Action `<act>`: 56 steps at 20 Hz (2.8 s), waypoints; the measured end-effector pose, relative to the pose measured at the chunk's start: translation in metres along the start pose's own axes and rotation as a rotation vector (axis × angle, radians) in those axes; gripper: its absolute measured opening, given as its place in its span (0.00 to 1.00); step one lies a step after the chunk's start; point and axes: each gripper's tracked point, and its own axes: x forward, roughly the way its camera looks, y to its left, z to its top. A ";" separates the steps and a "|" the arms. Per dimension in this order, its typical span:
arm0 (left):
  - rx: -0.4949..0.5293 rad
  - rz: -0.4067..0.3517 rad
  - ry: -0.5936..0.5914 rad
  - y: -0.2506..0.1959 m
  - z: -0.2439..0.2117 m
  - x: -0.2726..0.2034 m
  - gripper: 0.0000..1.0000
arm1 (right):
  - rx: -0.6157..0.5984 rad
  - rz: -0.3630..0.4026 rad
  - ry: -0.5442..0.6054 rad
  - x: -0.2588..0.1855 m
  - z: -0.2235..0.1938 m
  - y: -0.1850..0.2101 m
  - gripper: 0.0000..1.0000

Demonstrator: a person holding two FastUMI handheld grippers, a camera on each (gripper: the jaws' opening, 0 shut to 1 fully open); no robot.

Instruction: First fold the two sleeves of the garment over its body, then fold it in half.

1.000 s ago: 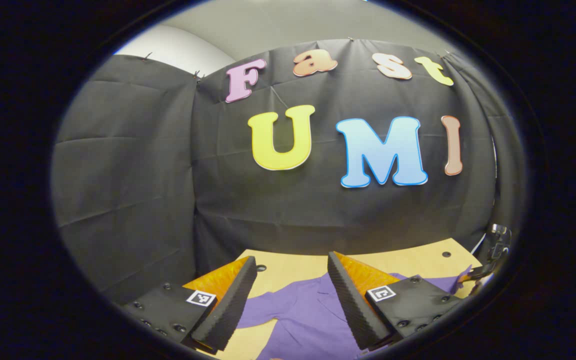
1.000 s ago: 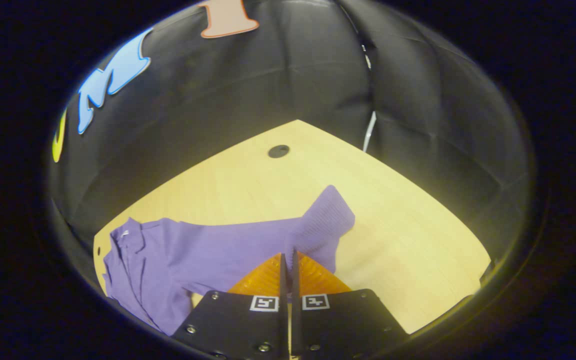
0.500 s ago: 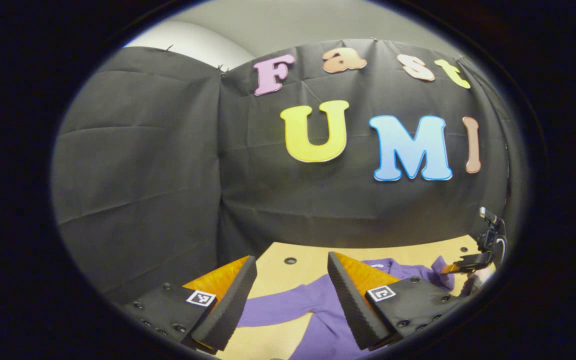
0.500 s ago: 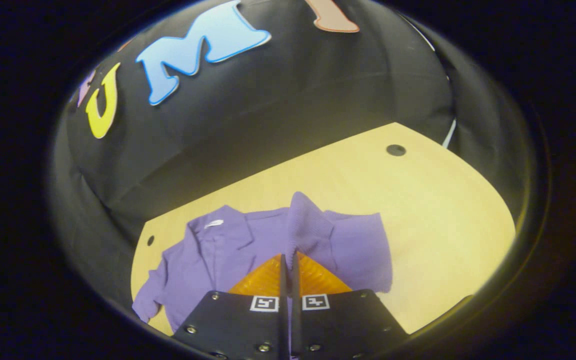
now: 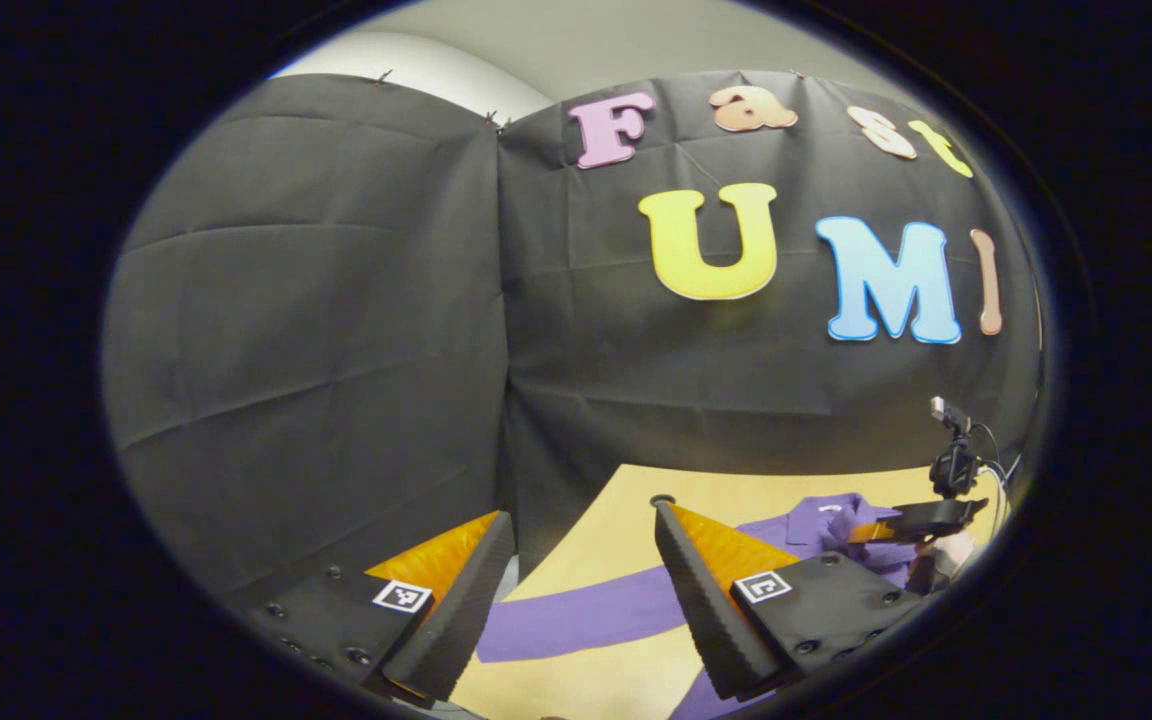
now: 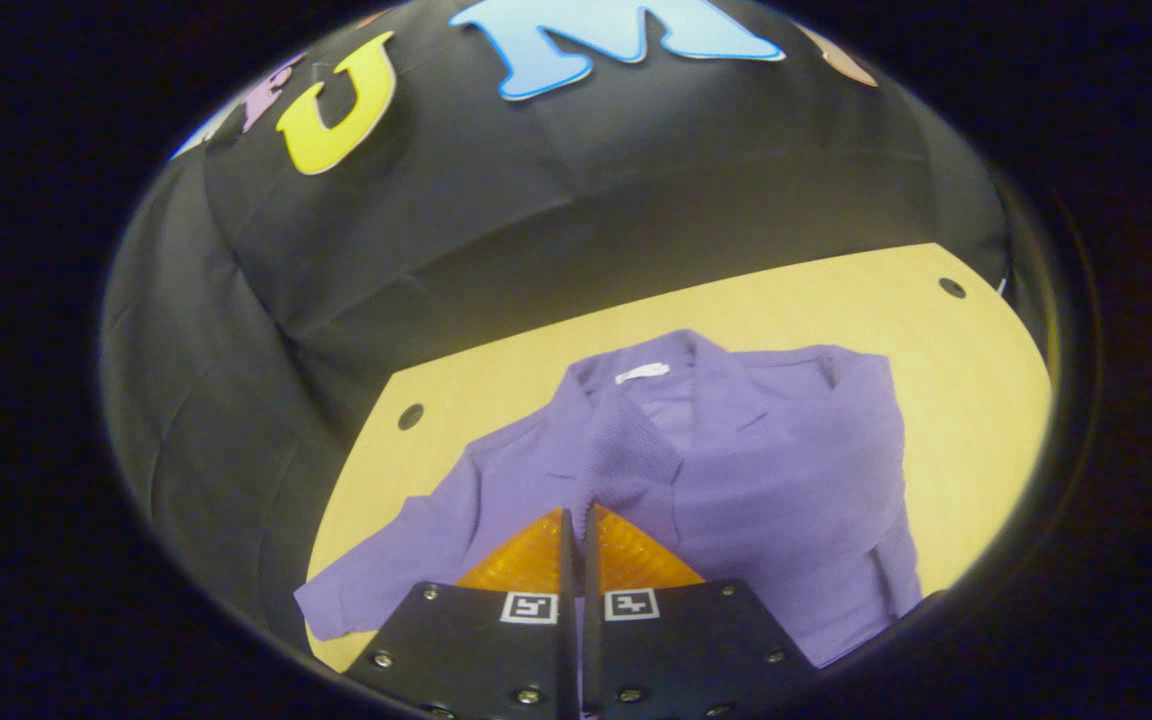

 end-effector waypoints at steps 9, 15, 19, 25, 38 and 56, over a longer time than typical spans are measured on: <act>0.000 0.056 0.029 0.055 -0.016 0.016 0.99 | -0.105 0.009 0.102 0.040 -0.047 0.049 0.03; -0.009 0.069 0.043 0.062 -0.021 0.021 0.99 | -0.158 -0.015 0.153 0.049 -0.070 0.048 0.11; -0.018 0.064 0.050 0.060 -0.028 0.025 0.99 | -0.169 -0.002 0.152 0.044 -0.070 0.055 0.55; -0.024 0.046 0.078 0.053 -0.056 0.042 0.99 | -0.177 0.018 0.110 0.024 -0.056 0.064 0.63; -0.033 0.007 0.331 0.049 -0.231 0.122 0.95 | -0.199 -0.026 -0.001 -0.084 -0.015 0.021 0.58; -0.059 0.035 0.544 0.055 -0.342 0.144 0.97 | -0.159 -0.168 -0.011 -0.142 -0.026 -0.060 0.63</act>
